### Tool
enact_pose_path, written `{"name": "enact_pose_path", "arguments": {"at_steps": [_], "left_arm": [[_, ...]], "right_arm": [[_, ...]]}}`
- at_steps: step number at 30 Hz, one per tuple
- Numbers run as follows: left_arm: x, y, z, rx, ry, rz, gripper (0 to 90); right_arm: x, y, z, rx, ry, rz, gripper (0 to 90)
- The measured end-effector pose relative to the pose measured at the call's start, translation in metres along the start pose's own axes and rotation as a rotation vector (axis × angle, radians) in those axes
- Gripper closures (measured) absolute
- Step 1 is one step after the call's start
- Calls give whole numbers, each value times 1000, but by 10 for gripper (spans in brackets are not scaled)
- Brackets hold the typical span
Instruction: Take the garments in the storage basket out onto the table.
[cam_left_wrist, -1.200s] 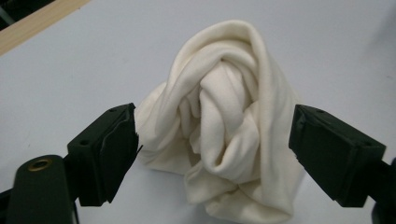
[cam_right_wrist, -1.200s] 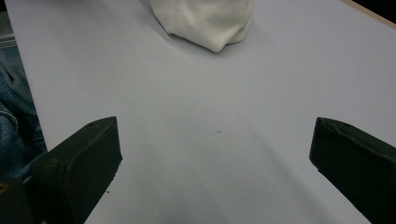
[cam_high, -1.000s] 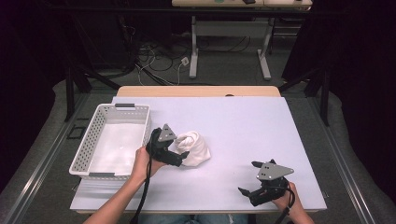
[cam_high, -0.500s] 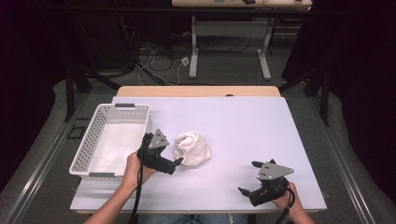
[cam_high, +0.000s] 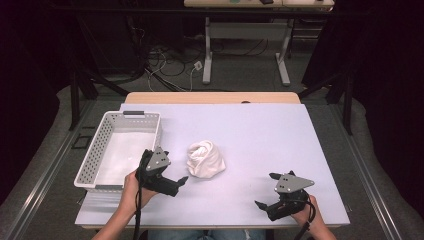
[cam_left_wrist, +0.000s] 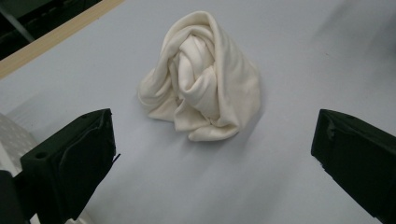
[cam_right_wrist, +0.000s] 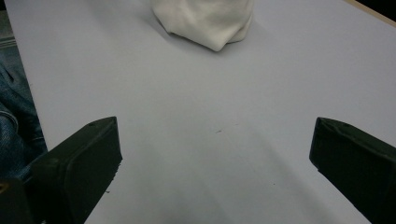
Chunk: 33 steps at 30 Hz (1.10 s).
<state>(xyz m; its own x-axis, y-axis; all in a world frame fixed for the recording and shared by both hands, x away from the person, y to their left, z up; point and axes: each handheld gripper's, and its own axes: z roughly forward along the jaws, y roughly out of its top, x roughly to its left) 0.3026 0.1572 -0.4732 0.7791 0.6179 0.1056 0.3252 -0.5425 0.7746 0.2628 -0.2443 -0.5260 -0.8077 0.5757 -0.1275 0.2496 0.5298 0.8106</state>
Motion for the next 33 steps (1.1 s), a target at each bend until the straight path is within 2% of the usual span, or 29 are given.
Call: {"name": "enact_pose_path", "arguments": {"at_steps": [13,16,33], "left_arm": [[0,-15,-20,-22,31,-20,0],[1,-19,-22,-29,25,-38,0],[1,-41,-36,-42,61,-71,0]], "right_arm": [[0,0,0,4,-3,-4,19],[0,0,0,6,-4,-4,19],[1,0,0,12,-4,-4,19]]}}
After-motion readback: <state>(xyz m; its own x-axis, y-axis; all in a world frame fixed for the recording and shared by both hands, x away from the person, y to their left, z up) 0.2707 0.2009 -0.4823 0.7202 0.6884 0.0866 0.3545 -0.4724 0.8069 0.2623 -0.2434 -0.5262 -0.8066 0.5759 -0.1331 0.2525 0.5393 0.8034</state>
